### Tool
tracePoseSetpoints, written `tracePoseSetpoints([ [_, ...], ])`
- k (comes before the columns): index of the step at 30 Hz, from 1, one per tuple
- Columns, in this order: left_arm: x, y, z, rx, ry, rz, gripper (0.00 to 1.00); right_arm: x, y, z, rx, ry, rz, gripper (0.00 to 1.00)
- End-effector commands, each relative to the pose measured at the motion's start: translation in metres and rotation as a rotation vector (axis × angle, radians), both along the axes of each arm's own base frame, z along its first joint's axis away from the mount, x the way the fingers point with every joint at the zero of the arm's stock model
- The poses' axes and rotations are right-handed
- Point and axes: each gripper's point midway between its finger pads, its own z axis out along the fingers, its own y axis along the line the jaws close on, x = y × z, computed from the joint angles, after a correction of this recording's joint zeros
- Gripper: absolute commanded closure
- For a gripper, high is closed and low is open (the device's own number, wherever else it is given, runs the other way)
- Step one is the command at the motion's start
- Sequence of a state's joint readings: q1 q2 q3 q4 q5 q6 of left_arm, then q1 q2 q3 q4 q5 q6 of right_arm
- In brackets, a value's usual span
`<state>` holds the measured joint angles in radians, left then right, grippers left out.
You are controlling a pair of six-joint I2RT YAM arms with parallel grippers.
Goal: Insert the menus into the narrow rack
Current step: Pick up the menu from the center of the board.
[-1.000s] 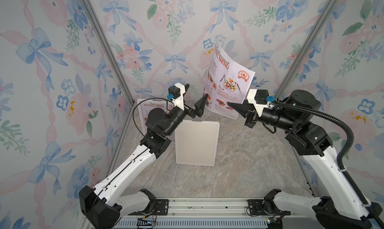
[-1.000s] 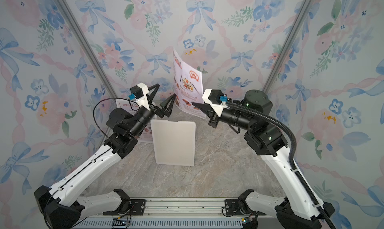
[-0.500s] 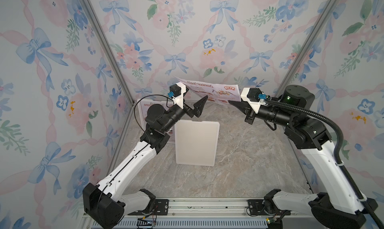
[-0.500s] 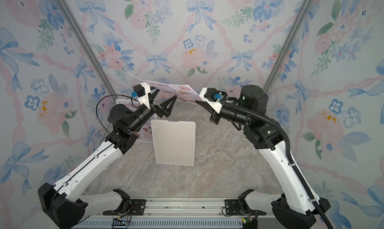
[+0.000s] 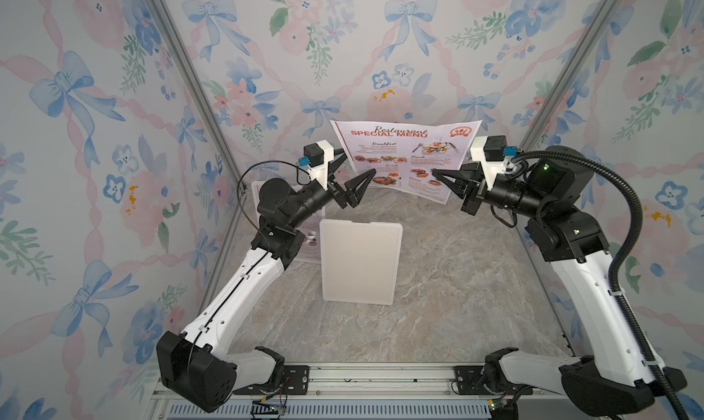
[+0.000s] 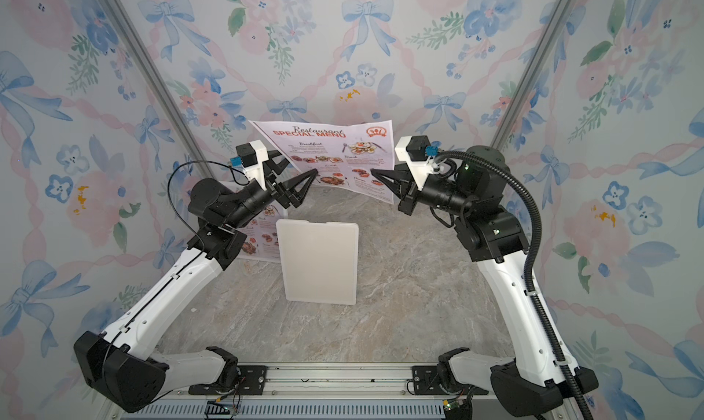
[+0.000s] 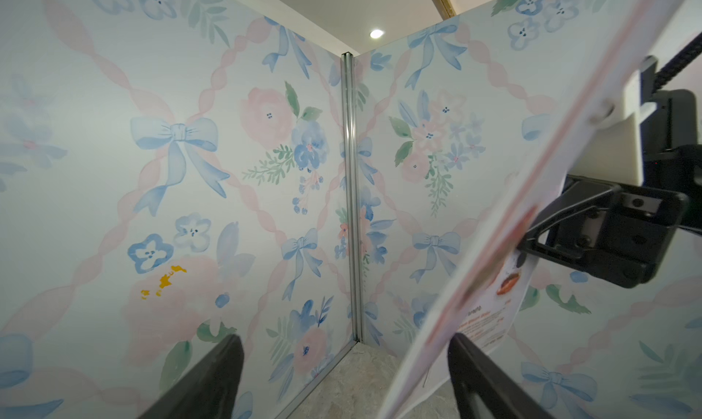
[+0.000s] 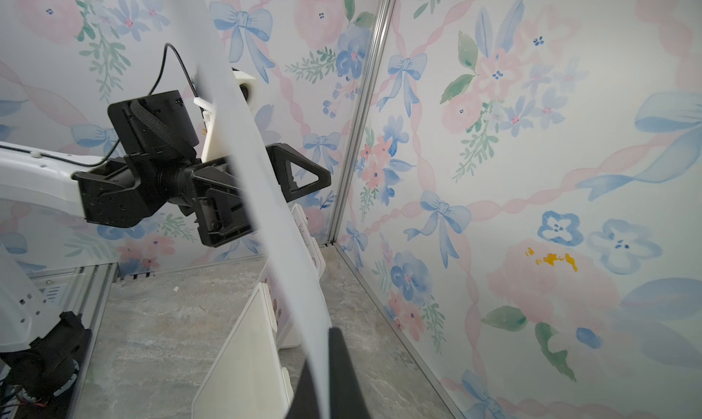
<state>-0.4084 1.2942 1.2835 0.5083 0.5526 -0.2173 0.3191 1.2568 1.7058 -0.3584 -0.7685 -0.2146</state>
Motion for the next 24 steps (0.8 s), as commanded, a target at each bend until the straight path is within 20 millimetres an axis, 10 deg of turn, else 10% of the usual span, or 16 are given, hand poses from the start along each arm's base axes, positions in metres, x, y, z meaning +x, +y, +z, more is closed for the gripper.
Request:
tracePoseSetpoints([
  [1,-0.011,-0.008,0.007,0.019,-0.025,-0.112,0.15,-0.003,0.002,0.008,0.042,0.008,0.050,1.00],
  [9,-0.006,0.007,0.014,-0.019,-0.031,-0.020,0.70,0.008,0.001,0.004,0.054,0.072,0.026,1.00],
  [24,-0.009,0.017,0.011,-0.031,0.000,-0.019,0.78,0.031,0.001,-0.027,0.094,0.234,-0.035,1.00],
])
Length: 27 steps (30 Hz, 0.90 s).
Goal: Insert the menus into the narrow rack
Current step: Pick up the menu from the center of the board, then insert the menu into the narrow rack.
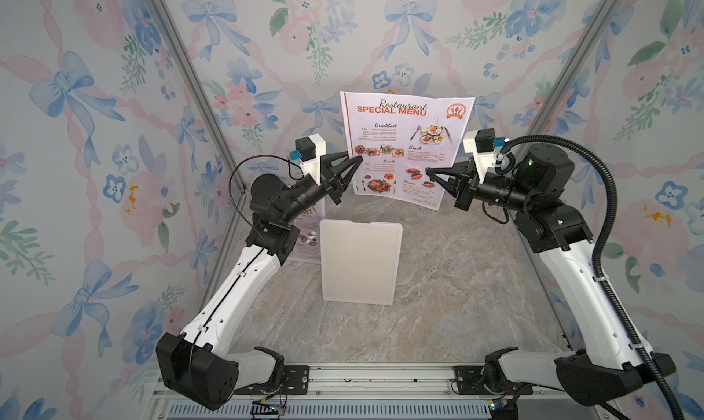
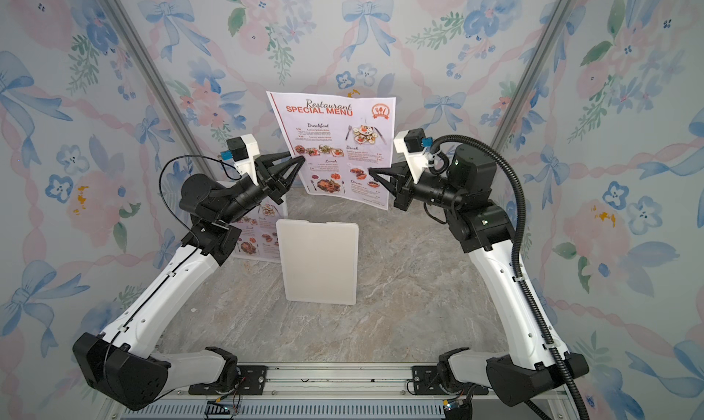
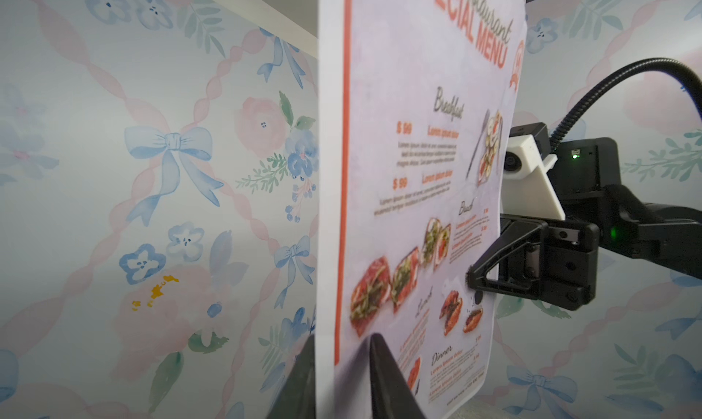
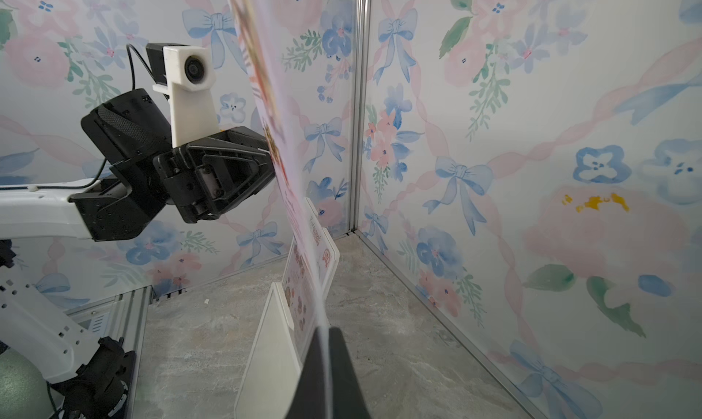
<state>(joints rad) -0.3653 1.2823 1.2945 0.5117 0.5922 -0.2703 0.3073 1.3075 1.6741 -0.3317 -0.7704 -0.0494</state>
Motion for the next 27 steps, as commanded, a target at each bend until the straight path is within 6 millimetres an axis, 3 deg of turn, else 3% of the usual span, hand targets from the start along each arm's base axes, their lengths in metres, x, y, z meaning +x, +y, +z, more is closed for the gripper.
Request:
tracePoseSetpoints([
  [1,-0.007,0.005,0.002,-0.011,-0.011,-0.005,0.80,0.006,-0.004,-0.004,0.034,0.039,-0.027,1.00],
  [18,-0.003,0.003,-0.009,-0.007,0.017,0.002,1.00,0.005,-0.007,-0.028,0.057,0.051,-0.055,1.00],
  [27,0.001,0.000,-0.007,-0.017,0.020,0.012,1.00,0.013,-0.010,-0.039,0.045,0.009,-0.085,1.00],
])
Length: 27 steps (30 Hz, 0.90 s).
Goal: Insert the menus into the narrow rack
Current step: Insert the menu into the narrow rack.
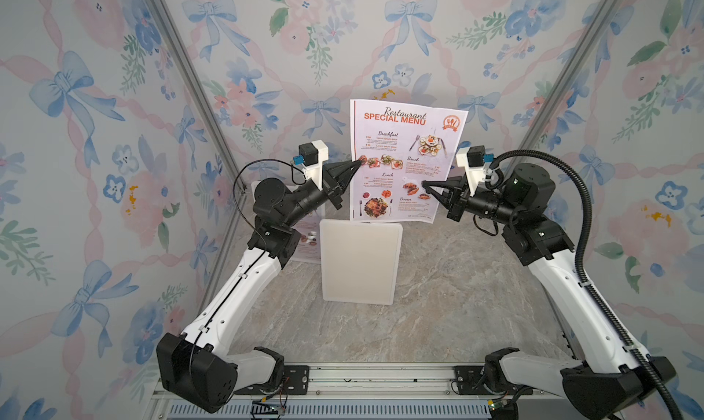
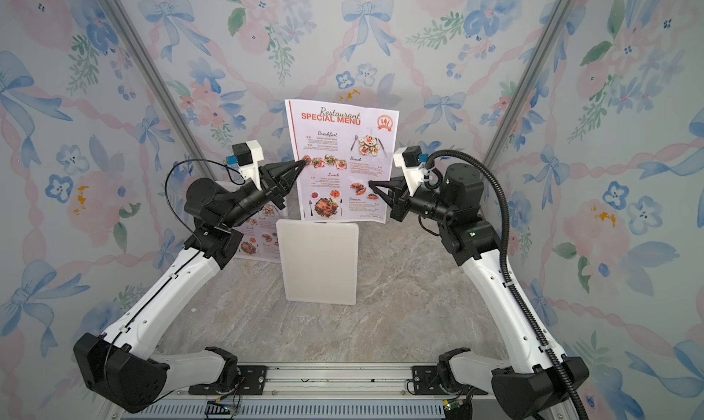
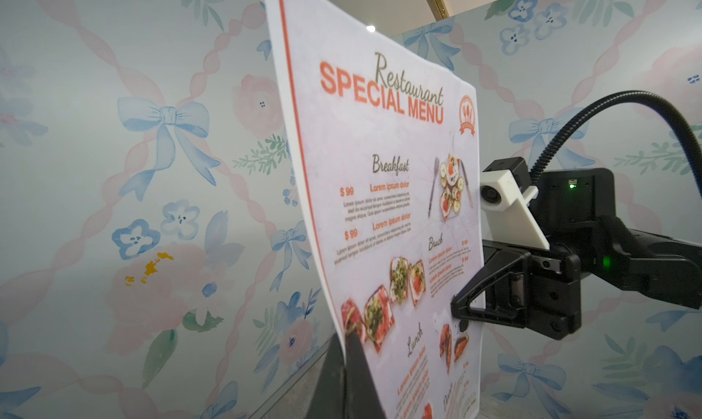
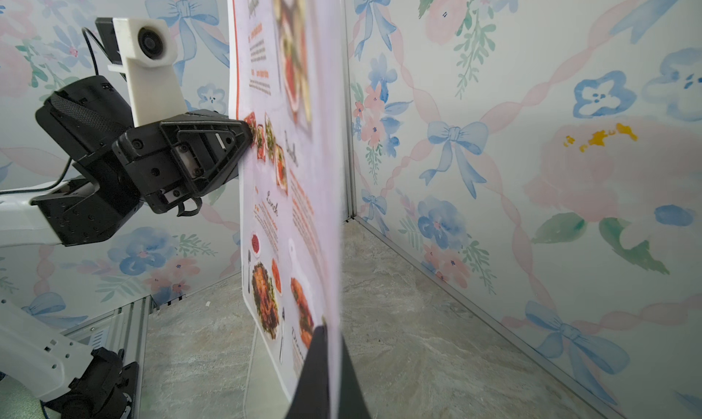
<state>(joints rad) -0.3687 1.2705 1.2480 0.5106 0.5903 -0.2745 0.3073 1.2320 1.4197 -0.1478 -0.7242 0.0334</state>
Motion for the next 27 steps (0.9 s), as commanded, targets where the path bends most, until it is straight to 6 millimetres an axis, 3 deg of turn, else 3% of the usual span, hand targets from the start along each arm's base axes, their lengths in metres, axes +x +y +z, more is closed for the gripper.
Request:
tracePoseSetpoints([
  [1,0.000,0.000,0.009,-0.025,-0.017,0.012,1.00,0.003,-0.006,0.004,0.001,-0.062,-0.035,1.00],
  [27,0.016,-0.011,-0.005,-0.020,0.021,0.018,0.99,0.012,-0.011,-0.021,0.016,-0.061,-0.063,1.00],
])
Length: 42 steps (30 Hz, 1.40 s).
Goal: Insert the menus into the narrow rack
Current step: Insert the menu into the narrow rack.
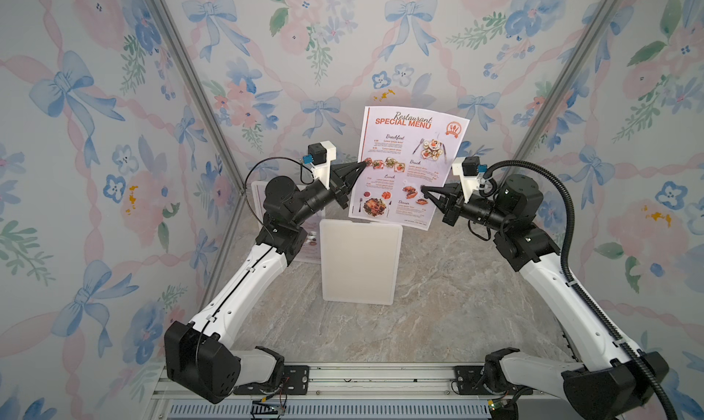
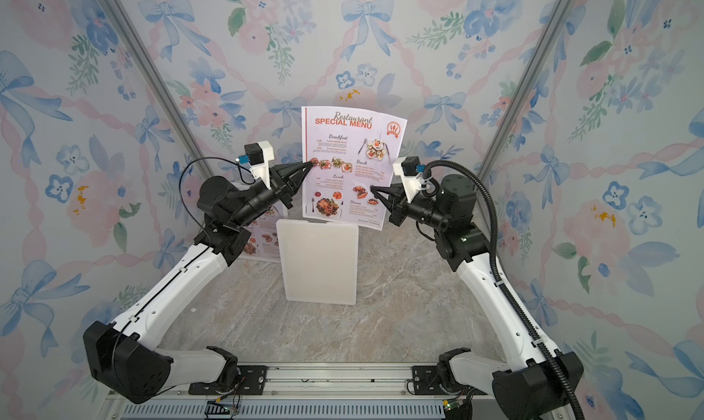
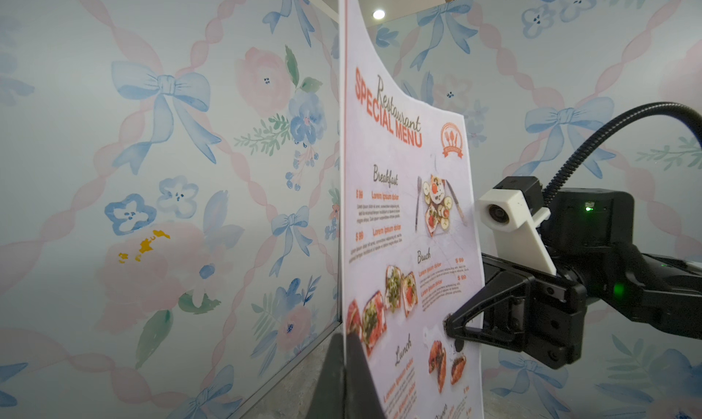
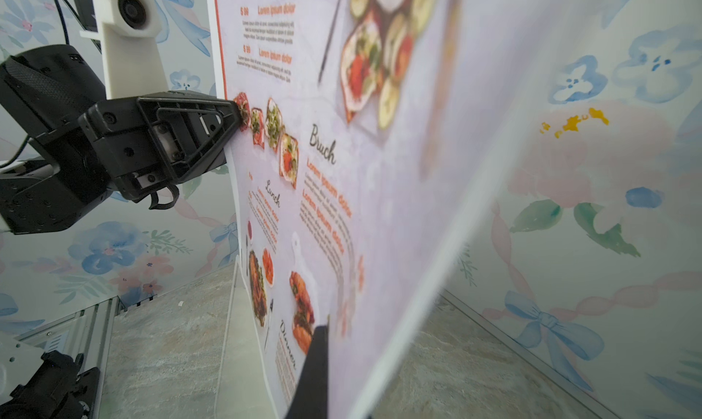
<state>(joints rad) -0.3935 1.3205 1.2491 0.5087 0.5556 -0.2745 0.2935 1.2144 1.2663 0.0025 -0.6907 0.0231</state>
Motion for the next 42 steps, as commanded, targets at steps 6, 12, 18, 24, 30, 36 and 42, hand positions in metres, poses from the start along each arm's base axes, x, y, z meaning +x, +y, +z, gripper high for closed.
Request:
tracePoseSetpoints([
  [6,0.001,-0.001,0.008,-0.015,-0.027,0.004,0.99,-0.002,-0.006,0.007,0.015,-0.036,-0.019,1.00],
  [12,0.004,-0.002,0.005,-0.012,-0.022,0.007,0.99,0.000,-0.007,0.006,0.013,-0.036,-0.023,1.00],
  [18,0.007,-0.004,0.004,-0.011,-0.016,0.002,1.00,0.004,-0.006,-0.003,0.006,-0.020,-0.026,1.00],
  [24,0.007,-0.001,0.007,-0.014,-0.027,0.017,1.00,0.001,-0.010,-0.001,0.012,-0.029,-0.033,1.00],
  [30,0.010,-0.004,0.003,-0.010,-0.015,0.003,1.00,0.001,-0.012,-0.005,0.013,-0.018,-0.036,1.00],
  [36,0.010,-0.004,0.004,-0.013,-0.014,0.006,1.00,0.004,-0.013,-0.007,0.019,-0.017,-0.041,1.00],
  [42,0.012,-0.005,0.003,-0.013,-0.012,0.004,1.00,0.005,-0.012,-0.011,0.028,-0.004,-0.037,1.00],
])
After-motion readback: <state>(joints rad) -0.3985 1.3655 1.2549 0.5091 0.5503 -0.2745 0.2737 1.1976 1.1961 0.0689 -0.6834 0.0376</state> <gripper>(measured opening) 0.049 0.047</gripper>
